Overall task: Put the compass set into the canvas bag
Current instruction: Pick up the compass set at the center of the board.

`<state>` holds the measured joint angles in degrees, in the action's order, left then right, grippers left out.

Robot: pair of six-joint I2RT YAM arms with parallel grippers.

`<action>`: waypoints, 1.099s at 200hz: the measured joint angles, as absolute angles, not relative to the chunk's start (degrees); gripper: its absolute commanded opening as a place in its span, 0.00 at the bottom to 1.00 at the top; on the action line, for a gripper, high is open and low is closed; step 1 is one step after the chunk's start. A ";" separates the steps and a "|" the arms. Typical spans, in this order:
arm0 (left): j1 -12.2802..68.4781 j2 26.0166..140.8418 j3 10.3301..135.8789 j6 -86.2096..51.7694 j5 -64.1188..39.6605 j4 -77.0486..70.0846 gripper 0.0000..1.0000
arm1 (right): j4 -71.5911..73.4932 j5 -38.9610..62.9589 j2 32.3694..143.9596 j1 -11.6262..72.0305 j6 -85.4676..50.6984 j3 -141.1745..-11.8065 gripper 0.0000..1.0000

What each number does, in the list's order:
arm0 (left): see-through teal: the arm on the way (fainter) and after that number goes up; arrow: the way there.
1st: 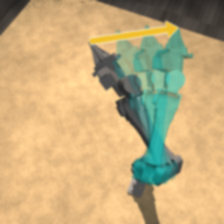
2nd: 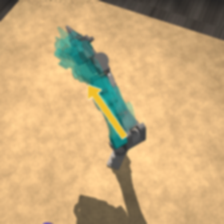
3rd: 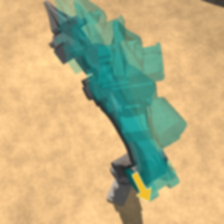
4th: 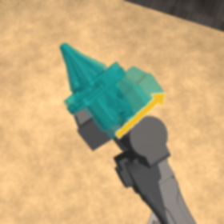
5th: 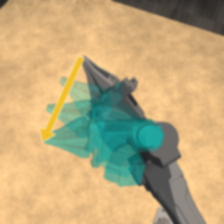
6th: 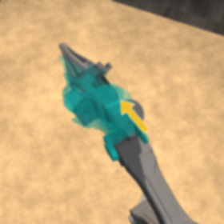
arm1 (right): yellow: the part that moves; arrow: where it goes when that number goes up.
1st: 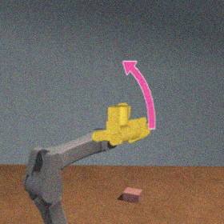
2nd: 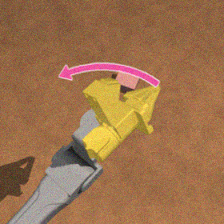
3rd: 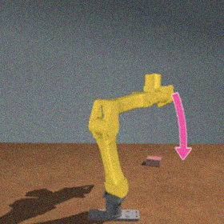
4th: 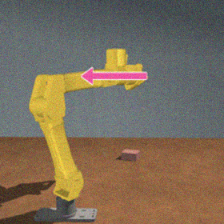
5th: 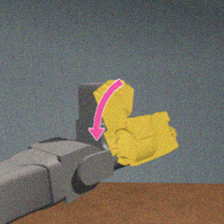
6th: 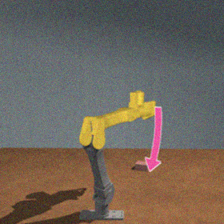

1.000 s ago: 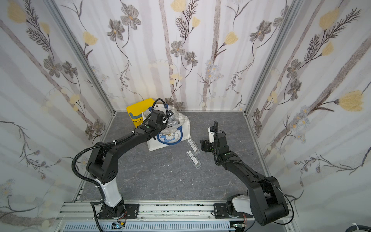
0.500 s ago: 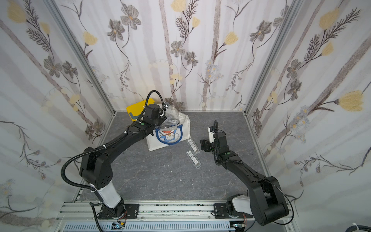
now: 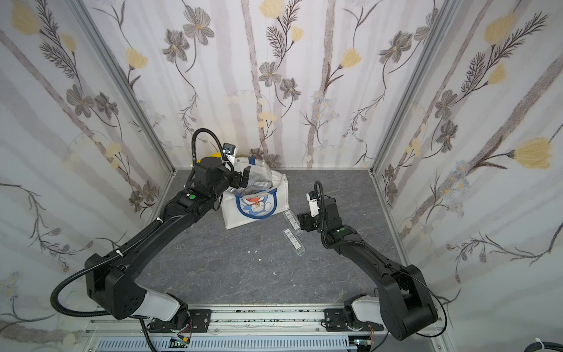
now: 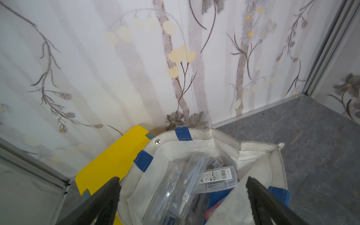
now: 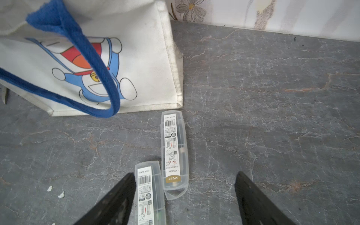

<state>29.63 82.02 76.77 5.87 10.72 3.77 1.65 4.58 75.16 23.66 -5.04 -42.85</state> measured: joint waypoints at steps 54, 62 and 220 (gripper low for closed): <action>29.63 68.01 61.01 -10.35 6.20 3.01 1.00 | -3.62 4.58 80.29 30.22 -0.73 -46.65 0.80; 29.63 66.37 59.68 -12.10 6.17 3.20 1.00 | -4.29 4.60 81.21 31.11 -0.40 -46.96 0.80; 29.63 56.25 49.84 -20.62 6.63 3.64 1.00 | -9.82 4.16 93.51 35.73 -4.01 -48.31 0.70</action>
